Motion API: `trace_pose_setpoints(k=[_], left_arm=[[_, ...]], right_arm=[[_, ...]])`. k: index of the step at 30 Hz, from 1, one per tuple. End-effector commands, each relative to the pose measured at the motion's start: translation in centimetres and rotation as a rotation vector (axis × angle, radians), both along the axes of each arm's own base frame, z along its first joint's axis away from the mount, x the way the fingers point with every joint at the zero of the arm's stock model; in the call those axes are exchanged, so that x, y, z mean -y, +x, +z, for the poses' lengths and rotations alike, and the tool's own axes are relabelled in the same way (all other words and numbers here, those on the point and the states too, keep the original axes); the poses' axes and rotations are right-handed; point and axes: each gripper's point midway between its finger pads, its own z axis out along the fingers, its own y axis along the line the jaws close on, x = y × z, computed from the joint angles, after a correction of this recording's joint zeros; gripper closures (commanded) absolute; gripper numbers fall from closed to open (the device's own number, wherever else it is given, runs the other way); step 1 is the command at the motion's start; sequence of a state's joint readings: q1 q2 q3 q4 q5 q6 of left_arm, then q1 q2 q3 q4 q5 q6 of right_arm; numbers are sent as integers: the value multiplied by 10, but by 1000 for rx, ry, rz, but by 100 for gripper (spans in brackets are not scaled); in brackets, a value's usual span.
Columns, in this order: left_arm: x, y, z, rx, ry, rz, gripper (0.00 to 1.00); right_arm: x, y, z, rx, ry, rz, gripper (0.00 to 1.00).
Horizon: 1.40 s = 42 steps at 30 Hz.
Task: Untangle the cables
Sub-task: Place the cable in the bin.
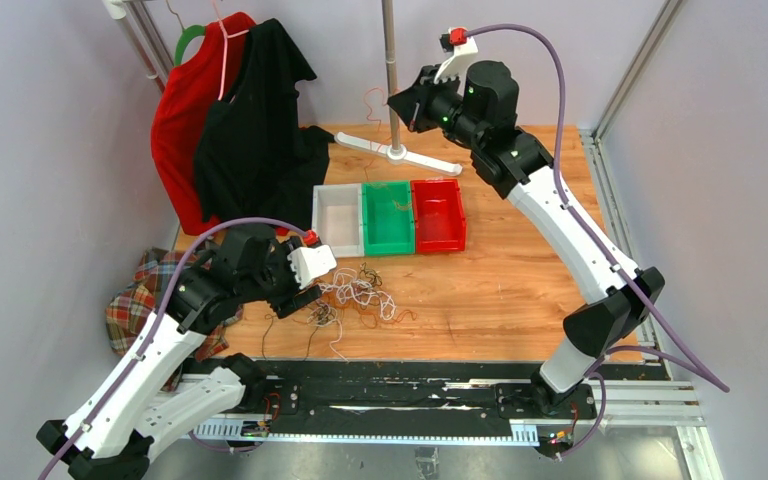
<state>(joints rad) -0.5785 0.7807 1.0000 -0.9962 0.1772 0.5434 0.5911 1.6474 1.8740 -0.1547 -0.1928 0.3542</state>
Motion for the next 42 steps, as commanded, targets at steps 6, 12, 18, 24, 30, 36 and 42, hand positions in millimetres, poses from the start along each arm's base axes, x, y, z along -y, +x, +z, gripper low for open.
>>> trace_pose_setpoints(k=[6, 12, 18, 24, 30, 36, 42], left_arm=[[1, 2, 7, 30, -20, -9, 32], [0, 1, 7, 34, -21, -6, 32], [-1, 0, 6, 37, -17, -5, 32], [-1, 0, 5, 31, -15, -5, 32], [-1, 0, 5, 30, -18, -4, 33], [-1, 0, 5, 32, -14, -3, 33], [-2, -1, 3, 28, -13, -5, 33]], right_arm=[[-9, 2, -22, -15, -31, 19, 99], [-7, 16, -65, -50, -115, -18, 99], [2, 23, -118, -85, -236, -59, 99], [-1, 17, -166, -114, -359, -57, 100], [-18, 5, -229, -167, -495, -12, 99], [-20, 3, -282, -232, -586, 0, 99], [-3, 19, -295, -227, -661, -83, 100]])
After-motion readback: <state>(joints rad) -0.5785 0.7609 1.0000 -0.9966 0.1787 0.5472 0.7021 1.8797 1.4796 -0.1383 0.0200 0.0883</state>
